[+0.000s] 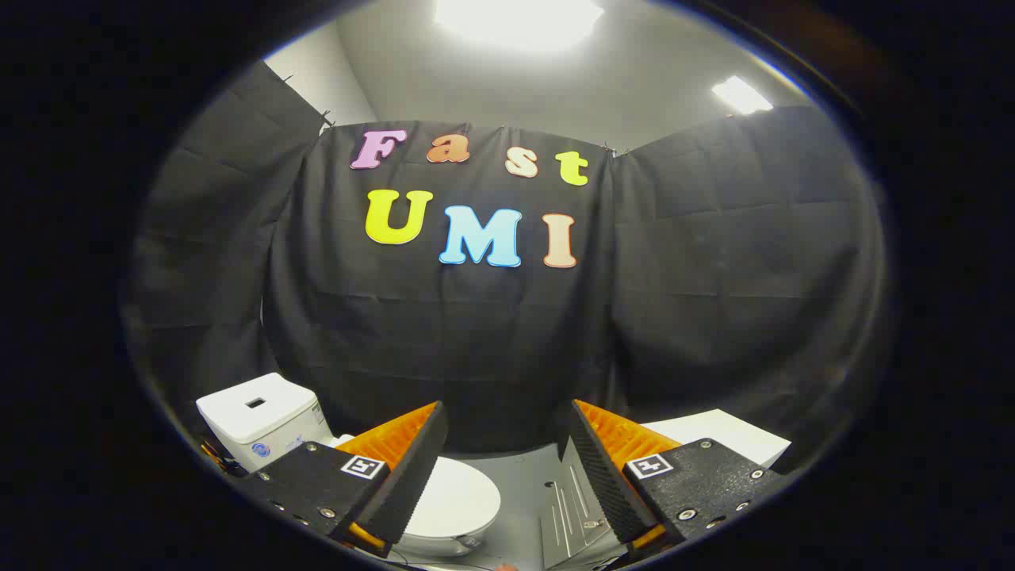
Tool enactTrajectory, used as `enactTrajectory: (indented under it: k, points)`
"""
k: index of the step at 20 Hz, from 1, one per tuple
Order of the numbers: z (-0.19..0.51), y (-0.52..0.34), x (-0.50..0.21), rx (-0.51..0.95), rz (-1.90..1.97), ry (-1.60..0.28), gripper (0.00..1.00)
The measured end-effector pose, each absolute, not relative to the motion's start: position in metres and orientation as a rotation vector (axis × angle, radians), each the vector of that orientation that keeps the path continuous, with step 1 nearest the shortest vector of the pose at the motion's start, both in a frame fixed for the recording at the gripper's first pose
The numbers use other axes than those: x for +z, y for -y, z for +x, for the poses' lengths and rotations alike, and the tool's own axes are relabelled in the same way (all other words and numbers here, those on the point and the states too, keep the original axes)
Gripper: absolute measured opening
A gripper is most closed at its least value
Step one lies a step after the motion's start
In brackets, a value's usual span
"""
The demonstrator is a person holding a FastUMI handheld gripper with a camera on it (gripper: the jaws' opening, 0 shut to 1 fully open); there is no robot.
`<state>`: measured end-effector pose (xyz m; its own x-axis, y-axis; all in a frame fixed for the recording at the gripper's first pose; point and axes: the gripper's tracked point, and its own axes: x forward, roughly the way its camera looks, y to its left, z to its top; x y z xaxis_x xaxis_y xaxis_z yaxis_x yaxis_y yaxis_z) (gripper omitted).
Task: Open the toilet lid.
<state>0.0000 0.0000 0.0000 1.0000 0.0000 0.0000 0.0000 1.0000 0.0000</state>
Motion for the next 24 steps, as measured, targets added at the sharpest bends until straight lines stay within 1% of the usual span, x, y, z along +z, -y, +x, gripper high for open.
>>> enactTrajectory:
  k: [19,24]
  points:
    - [0.003,0.023,-0.022,-0.07,0.026,-0.059,0.95]
    - [0.004,0.025,-0.022,-0.088,0.037,-0.043,0.95]
